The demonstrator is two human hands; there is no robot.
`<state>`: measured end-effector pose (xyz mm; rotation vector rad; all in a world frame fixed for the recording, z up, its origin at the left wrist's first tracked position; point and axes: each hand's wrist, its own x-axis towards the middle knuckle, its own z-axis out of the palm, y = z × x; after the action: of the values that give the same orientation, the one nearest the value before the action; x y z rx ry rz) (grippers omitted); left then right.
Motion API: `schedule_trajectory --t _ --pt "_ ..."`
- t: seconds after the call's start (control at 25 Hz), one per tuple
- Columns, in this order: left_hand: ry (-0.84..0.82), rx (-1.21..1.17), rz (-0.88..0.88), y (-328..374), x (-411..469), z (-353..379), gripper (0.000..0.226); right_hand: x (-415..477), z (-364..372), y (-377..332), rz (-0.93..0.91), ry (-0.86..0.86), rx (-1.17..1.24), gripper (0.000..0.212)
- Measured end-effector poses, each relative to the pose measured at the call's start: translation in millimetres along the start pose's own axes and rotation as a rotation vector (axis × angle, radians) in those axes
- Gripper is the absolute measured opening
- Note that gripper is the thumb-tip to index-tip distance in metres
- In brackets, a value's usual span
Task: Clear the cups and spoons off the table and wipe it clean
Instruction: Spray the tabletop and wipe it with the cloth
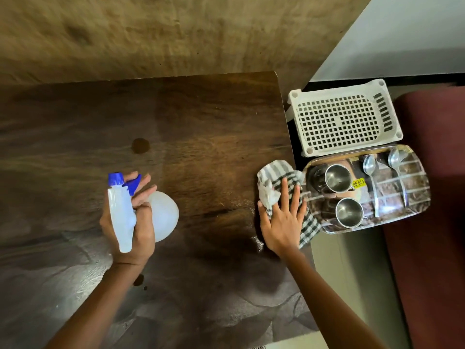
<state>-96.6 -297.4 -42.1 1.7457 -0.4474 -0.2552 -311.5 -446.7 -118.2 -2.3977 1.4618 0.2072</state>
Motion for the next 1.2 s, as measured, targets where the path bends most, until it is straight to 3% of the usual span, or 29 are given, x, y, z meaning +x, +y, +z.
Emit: schedule_trajectory --t 0.2,0.36,0.48,0.56,0.68,0.8,0.92,1.04,1.12,1.2 --pt "0.008 -0.005 0.006 -5 -2 1 0.037 73 -10 -59 0.007 -0.013 -0.056 0.067" --pt "0.042 0.037 -0.11 -18 -3 -4 0.036 47 10 -89 -0.354 -0.032 -0.208 0.064" --pt "0.098 0.063 0.006 -1 -11 -11 0.031 -14 25 -70 -0.645 -0.054 -0.248 0.066" --pt "0.099 0.064 0.01 9 -18 -22 0.038 -29 23 -46 -0.719 -0.076 -0.221 0.064" --pt "0.066 0.048 -0.036 8 -35 -44 0.041 -3 15 -49 -0.541 -0.022 -0.184 0.06" --pt "0.06 0.01 -0.068 13 -55 -69 0.043 29 16 -112 -0.248 -0.091 -0.157 0.061" --pt "0.047 0.034 -0.103 15 -70 -88 0.038 -3 33 -151 -0.459 -0.102 -0.237 0.061" --pt "-0.062 0.069 -0.067 21 -74 -100 0.044 -59 41 -134 -0.603 -0.157 -0.165 0.066" --pt "-0.148 0.087 -0.035 22 -78 -108 0.049 -72 35 -114 -0.567 -0.171 -0.1 0.063" --pt "-0.233 0.112 -0.016 25 -83 -110 0.051 -76 15 -96 -0.387 -0.164 0.159 0.06"
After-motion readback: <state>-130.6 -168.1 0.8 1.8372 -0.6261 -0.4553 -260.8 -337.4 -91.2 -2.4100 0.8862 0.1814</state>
